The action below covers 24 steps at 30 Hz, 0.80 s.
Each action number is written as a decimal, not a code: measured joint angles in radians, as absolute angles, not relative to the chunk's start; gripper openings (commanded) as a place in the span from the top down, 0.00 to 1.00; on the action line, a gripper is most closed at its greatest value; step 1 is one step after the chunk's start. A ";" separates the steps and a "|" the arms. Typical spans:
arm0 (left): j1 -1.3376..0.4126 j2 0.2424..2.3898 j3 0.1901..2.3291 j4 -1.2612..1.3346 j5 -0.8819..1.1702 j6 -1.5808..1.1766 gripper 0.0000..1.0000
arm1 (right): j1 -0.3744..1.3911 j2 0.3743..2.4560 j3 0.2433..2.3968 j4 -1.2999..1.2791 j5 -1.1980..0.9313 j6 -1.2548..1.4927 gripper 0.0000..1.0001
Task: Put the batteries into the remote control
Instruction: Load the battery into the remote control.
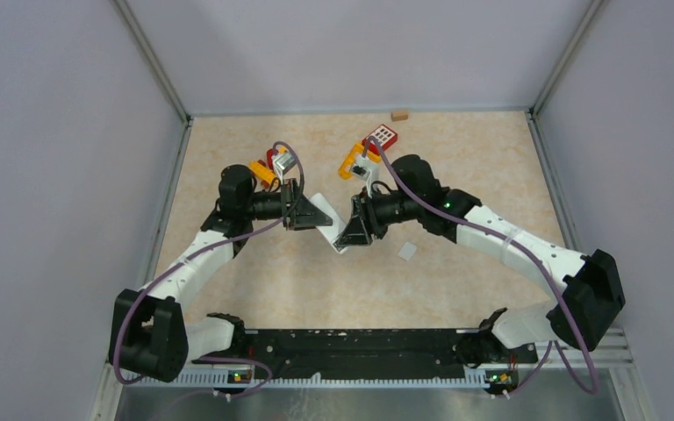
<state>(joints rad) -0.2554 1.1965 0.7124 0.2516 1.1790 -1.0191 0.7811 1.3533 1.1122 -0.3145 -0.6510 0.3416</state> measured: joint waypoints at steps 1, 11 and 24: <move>-0.255 1.196 0.715 0.249 1.181 -1.016 1.00 | 0.781 1.353 1.112 -0.314 -0.651 0.342 0.58; -0.255 1.196 0.720 0.225 1.181 -0.999 1.00 | 0.780 1.353 1.111 -0.310 -0.645 0.342 0.50; -0.255 1.201 0.737 0.173 1.161 -0.969 1.00 | 0.781 1.337 1.099 -0.301 -0.589 0.359 0.24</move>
